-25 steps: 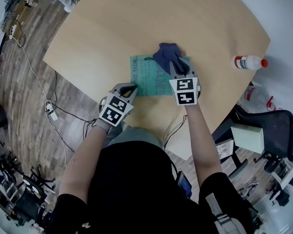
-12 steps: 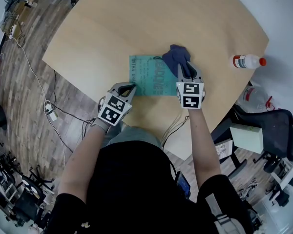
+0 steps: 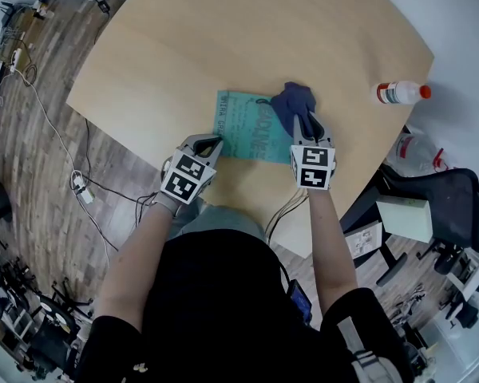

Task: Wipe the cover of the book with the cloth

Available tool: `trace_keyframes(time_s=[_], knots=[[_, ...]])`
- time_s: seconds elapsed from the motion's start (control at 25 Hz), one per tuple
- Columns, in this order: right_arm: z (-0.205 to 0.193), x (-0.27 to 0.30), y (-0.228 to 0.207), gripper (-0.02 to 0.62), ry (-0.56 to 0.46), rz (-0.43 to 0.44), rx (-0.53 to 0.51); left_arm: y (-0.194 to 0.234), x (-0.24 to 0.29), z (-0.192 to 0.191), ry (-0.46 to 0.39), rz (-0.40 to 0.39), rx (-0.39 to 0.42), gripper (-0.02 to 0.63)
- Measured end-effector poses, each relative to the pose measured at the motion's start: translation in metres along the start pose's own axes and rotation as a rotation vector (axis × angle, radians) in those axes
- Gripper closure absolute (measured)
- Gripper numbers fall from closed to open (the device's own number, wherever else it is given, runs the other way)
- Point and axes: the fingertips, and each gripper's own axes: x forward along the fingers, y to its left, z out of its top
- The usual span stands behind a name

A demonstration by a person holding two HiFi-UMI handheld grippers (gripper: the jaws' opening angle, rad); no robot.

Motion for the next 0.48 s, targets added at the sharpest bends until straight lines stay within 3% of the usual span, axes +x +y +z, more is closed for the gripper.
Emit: trace_keyframes(time_s=[0.48], knots=[[-0.029, -0.035, 0.016, 0.499, 0.019, -0.040, 0.023, 0.000, -0.001, -0.002, -0.023, -0.016, 0.007, 0.586]])
